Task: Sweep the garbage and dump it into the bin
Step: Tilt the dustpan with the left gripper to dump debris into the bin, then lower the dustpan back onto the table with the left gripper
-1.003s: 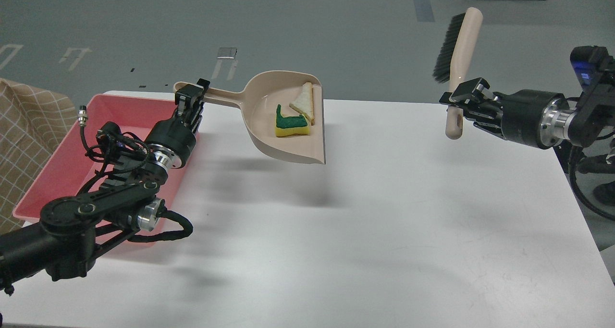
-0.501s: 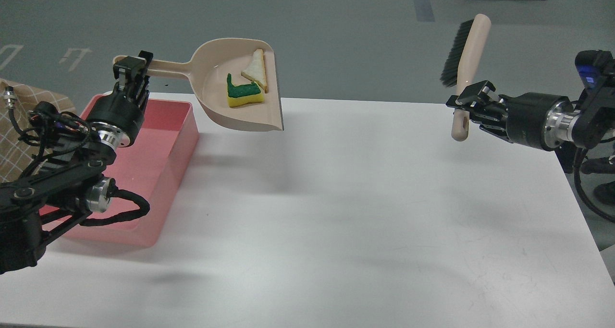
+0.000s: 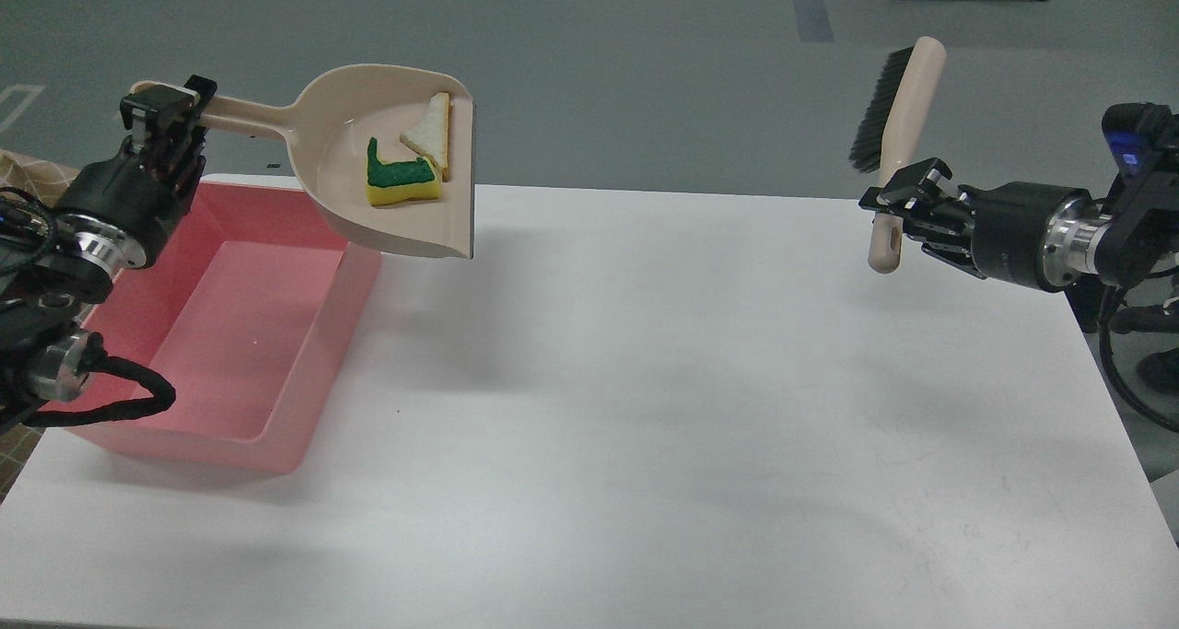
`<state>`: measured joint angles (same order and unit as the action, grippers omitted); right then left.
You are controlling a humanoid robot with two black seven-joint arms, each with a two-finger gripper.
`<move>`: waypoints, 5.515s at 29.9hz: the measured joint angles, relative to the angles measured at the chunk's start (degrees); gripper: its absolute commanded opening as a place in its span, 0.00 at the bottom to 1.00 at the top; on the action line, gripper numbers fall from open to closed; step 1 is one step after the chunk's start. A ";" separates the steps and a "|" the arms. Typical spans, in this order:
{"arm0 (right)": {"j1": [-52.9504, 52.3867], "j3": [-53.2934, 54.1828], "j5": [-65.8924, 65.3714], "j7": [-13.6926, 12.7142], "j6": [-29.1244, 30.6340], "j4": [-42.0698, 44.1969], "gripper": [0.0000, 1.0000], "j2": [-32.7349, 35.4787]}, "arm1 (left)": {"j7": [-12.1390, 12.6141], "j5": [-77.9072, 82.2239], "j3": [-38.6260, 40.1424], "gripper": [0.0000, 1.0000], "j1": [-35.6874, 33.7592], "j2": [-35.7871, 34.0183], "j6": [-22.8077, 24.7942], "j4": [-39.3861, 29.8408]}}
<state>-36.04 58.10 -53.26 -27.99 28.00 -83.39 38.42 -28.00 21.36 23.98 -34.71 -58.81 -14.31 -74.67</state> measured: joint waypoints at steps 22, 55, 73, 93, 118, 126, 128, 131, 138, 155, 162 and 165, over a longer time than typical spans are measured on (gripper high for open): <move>0.27 -0.18 0.00 0.00 0.00 0.02 0.00 -0.01 | 0.00 -0.60 -0.25 0.00 3.96 -12.03 9.74 4.45; 0.36 -0.18 -0.01 -0.01 0.00 1.16 0.00 -0.60 | 0.00 16.84 0.15 0.00 5.46 -23.23 11.43 5.14; 0.34 -0.18 -0.01 -0.01 0.00 1.21 0.00 -0.95 | -0.01 31.23 6.23 0.00 5.12 -25.26 7.98 -0.37; 0.34 -0.21 -0.01 0.01 0.00 1.13 0.00 -1.40 | 0.00 18.07 10.12 0.00 3.24 -23.79 13.89 -0.47; 0.51 -1.06 -0.01 -0.02 0.00 1.01 0.00 -1.15 | 0.00 4.01 8.47 0.00 4.05 0.75 7.63 -8.97; 1.29 -1.07 -0.01 -0.02 0.01 0.94 0.00 -1.07 | 0.00 4.95 4.83 0.00 4.89 11.95 1.13 -9.51; 1.31 -1.27 -0.01 -0.02 0.00 0.89 0.00 -1.06 | 0.00 5.28 3.17 0.00 4.59 14.40 -0.45 -9.38; 1.31 -1.68 -0.01 -0.02 0.01 0.87 0.00 -1.06 | 0.00 6.05 1.54 0.00 4.14 17.88 -2.47 -8.69; 1.31 -1.85 -0.01 -0.02 0.00 0.94 0.00 -1.06 | 0.00 9.44 -2.30 0.00 3.60 24.47 -5.55 -4.20; 1.55 -4.03 -0.12 0.03 0.01 0.85 0.01 0.20 | 0.00 13.01 -12.26 0.00 0.51 31.45 -13.53 3.29; 0.93 -10.59 -0.12 0.02 0.00 0.85 0.01 4.10 | 0.00 13.01 -12.98 0.00 0.37 31.99 -13.70 3.31; 0.68 -12.85 -0.11 0.00 0.01 0.76 0.01 5.76 | 0.00 13.01 -12.97 0.00 0.30 32.24 -13.70 3.31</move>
<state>-35.36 45.26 -53.37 -27.99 28.00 -82.63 44.18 -28.00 34.37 11.01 -34.41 -26.57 -28.01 -71.36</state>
